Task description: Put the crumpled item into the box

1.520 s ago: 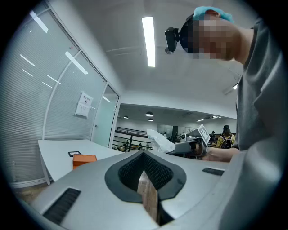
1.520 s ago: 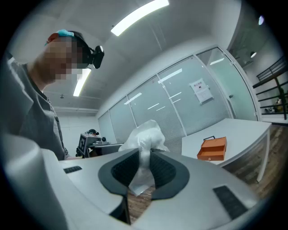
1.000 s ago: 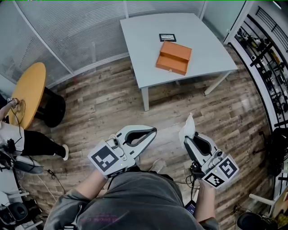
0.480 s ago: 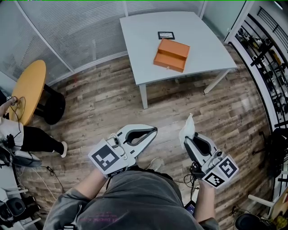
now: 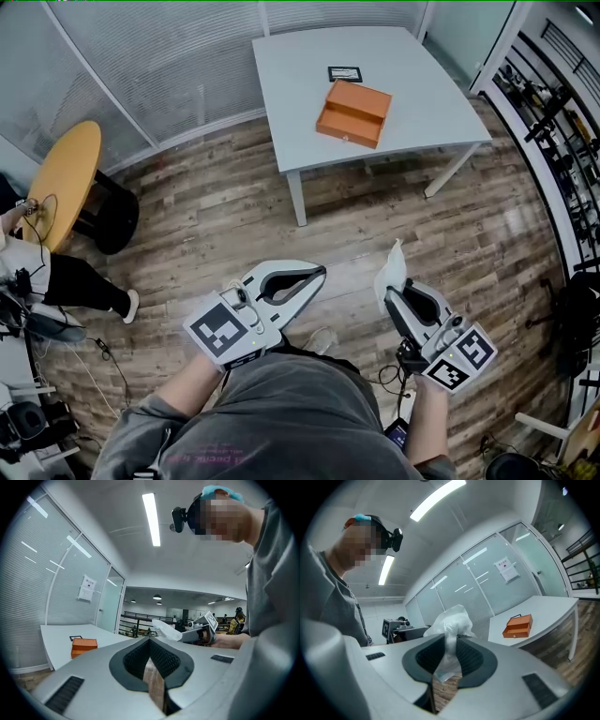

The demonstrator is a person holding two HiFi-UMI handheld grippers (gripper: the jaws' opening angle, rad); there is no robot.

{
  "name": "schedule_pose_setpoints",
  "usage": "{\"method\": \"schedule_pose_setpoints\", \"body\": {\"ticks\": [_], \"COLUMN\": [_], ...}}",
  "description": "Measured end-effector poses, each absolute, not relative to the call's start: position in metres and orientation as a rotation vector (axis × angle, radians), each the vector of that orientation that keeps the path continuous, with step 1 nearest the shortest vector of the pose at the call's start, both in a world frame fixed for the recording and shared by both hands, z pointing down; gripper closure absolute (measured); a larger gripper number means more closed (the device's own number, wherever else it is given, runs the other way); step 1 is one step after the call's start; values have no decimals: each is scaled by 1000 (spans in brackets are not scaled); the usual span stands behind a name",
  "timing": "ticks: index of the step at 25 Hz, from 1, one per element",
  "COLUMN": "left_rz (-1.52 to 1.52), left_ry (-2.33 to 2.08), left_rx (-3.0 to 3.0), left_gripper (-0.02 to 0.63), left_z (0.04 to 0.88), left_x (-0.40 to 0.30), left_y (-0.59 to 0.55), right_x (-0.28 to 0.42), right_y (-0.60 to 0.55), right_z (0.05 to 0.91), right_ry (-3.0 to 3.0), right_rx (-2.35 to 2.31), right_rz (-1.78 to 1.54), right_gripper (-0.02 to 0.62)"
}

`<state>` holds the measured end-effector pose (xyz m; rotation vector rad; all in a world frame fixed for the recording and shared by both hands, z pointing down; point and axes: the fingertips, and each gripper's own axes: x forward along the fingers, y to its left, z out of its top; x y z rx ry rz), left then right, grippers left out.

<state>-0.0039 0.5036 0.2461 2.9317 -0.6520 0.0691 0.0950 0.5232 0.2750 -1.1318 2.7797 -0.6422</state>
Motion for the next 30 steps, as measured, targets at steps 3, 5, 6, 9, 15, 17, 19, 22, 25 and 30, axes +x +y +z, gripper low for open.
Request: {"method": "schedule_pose_setpoints", "body": {"ticks": [3,5,6,9,15,17,19,22,25,30], "left_rz": [76,80,82,88,73,66,62,55,49,43], "left_ry": [-654,-655,-656,-658,-650,-654,-656,-653,-654,-647], "left_rx": [2934,2935,2933,2926,2932,2922,2917,2919,2912,2898], "left_gripper": [594,594,594,594,594,594,594,594,594,594], "left_z": [245,246,247,249,248,250,251,252,255,259], "left_x": [0,3,5,6,8,6,4,3,0,-8], "left_y": [506,508,508,508,506,504,500,493,485,462], "right_x": [99,102,104,105,107,104,103,101,99,91], "right_y": [526,528,528,529,527,525,521,515,507,484], "right_z": [275,277,278,280,279,279,279,280,282,283], "right_ry": [2778,2776,2775,2775,2775,2779,2783,2790,2793,2793], "right_rx": [-1124,-1124,-1124,-1124,-1125,-1124,-1125,-1126,-1131,-1140], "right_rz": [-643,-643,-644,-648,-647,-647,-647,-647,-653,-667], "right_gripper": [518,518,518,518,518,518,518,518,518,517]}}
